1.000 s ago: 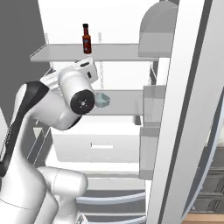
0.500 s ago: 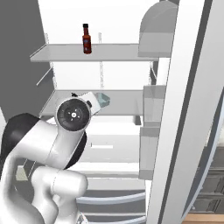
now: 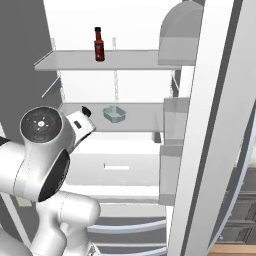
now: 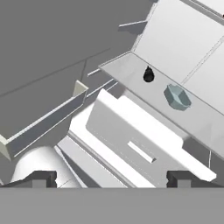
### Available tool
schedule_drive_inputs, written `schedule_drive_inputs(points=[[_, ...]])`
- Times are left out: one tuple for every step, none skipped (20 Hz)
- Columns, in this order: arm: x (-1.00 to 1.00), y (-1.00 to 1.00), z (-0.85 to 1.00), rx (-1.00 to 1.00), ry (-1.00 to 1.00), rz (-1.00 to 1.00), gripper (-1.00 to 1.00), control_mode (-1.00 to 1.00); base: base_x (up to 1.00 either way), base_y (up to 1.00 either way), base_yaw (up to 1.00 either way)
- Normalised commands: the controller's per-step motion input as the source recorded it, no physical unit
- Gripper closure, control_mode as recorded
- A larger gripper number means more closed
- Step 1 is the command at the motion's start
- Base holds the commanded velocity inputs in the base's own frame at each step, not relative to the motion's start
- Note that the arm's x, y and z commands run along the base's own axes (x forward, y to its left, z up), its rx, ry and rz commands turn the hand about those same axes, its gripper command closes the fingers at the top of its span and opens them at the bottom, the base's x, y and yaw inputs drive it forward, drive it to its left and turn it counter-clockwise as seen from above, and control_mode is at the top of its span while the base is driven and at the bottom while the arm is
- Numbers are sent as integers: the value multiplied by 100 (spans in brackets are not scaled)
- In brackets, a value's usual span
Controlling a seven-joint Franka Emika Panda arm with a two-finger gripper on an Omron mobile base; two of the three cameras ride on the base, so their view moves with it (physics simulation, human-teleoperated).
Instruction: Place the condiment bottle and mustard from the counter to the top shelf of the fridge. If the existing items in the fridge are on the top shelf, move them to other shelves.
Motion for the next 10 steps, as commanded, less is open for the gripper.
schedule_drive_inputs(points=[[-10, 0, 0, 0, 0, 0, -100, -100, 0, 0, 0], [-51, 0, 0, 0, 0, 0, -100, -100, 0, 0, 0], [-100, -18, -11, -1, 1, 0, -100, -100, 0, 0, 0], [-100, -34, -15, -1, 1, 0, -100, -100, 0, 0, 0], [0, 0, 0, 0, 0, 0, -100, 100, -100, -42, 0], [0, 0, 0, 0, 0, 0, -100, 100, -100, -54, 0], [0, 0, 0, 0, 0, 0, -100, 100, -100, -63, 0], [0, 0, 0, 0, 0, 0, -100, 100, -100, -66, 0], [0, 0, 0, 0, 0, 0, -100, 100, -100, -68, 0], [0, 0, 0, 0, 0, 0, -100, 100, -100, -68, 0]])
